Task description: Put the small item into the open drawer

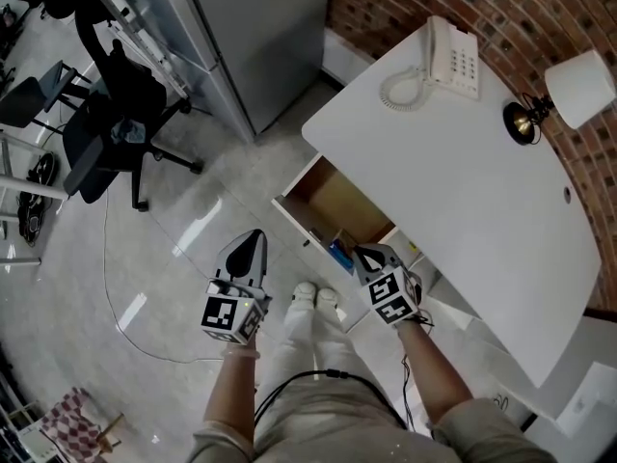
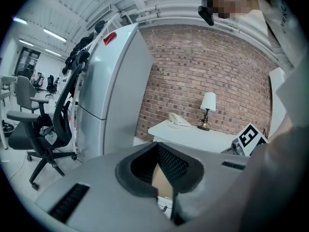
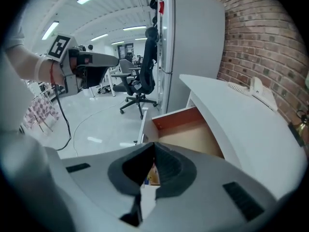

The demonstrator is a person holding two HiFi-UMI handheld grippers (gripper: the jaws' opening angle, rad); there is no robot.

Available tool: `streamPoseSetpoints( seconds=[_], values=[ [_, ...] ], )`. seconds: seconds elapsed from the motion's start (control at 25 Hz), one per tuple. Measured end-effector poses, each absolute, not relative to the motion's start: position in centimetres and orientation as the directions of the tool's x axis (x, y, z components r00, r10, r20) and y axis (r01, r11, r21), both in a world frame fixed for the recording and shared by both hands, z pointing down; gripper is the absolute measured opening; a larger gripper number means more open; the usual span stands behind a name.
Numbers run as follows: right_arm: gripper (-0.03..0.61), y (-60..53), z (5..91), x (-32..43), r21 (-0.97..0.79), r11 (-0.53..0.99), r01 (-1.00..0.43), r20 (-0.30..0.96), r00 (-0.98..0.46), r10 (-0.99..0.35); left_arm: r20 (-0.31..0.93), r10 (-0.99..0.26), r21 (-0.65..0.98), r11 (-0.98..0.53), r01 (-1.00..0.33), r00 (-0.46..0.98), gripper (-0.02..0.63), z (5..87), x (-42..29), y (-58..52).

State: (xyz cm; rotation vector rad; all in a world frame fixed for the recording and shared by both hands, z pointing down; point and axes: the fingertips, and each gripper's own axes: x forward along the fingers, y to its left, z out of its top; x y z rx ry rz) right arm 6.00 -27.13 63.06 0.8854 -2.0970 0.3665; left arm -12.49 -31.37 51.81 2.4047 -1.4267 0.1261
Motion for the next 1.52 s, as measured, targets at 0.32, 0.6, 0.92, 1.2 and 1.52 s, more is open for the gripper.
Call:
streamPoseSetpoints(
  seconds=[0.32, 0.6, 0.92, 1.2, 1.52],
  values=[
    [0.006, -28.2, 58.8, 5.7, 0.036, 0.688, -0.724, 0.708, -0.468, -0.529, 0.226, -0.842, 0.221, -0.446, -0.868, 0.49, 0.005, 49.3, -13.0, -31.0],
    [0.005, -29.3, 54.7, 5.6, 0.046, 0.672, -0.739, 0.638, -0.496, -0.59, 0.202, -0.847, 0.2, -0.456, -0.867, 0.492, 0.005, 47.0, -13.2, -30.8],
    [0.005, -30.4, 50.8, 6.0, 0.041, 0.633, -0.773, 0.553, -0.509, -0.659, 0.167, -0.85, 0.177, -0.472, -0.864, 0.499, 0.005, 44.7, -13.4, -31.0],
    [0.005, -30.7, 47.4, 6.3, 0.016, 0.598, -0.801, 0.454, -0.527, -0.718, 0.139, -0.851, 0.16, -0.485, -0.86, 0.506, 0.005, 42.9, -13.6, -30.9],
    [0.005, -30.6, 44.2, 5.9, 0.017, 0.584, -0.812, 0.384, -0.534, -0.753, 0.112, -0.855, 0.124, -0.494, -0.86, 0.507, 0.005, 40.8, -14.2, -30.6]
  ],
)
